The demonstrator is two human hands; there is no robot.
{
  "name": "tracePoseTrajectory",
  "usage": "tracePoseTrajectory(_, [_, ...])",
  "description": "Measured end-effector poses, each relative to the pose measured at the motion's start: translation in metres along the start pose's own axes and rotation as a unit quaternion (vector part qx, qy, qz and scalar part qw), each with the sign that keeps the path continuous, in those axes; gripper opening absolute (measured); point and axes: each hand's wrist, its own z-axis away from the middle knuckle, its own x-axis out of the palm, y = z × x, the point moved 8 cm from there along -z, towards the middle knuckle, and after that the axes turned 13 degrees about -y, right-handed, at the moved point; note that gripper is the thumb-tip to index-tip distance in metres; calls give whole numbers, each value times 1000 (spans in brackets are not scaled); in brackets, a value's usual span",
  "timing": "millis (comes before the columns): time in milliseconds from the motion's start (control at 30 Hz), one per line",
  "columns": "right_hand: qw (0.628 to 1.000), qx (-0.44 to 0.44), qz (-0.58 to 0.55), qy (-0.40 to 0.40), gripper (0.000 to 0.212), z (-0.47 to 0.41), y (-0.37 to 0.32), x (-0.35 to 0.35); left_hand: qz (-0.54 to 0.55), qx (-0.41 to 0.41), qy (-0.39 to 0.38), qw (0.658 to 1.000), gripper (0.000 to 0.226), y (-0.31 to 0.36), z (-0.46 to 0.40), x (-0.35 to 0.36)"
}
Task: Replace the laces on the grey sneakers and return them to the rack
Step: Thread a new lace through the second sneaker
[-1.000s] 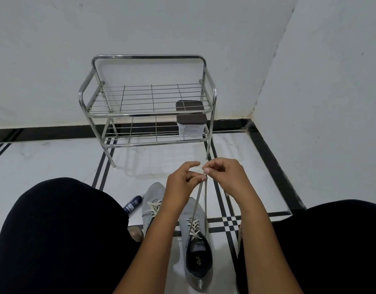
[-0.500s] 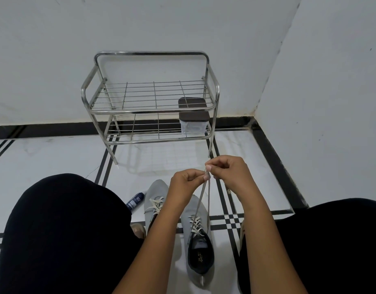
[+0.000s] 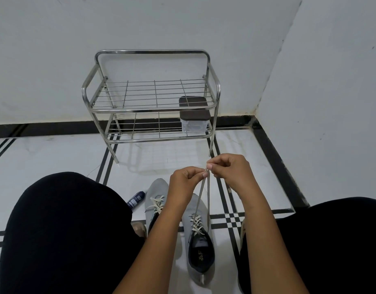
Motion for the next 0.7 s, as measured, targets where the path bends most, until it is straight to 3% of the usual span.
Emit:
tracePoseTrajectory(433, [1000, -11, -4, 3, 6, 1, -4, 1, -91, 14, -4, 996, 6, 7, 0, -1])
tracePoseTrajectory(700, [1000, -23, 3, 3, 7, 0, -7, 0, -87, 19, 2, 996, 7, 11, 1, -1])
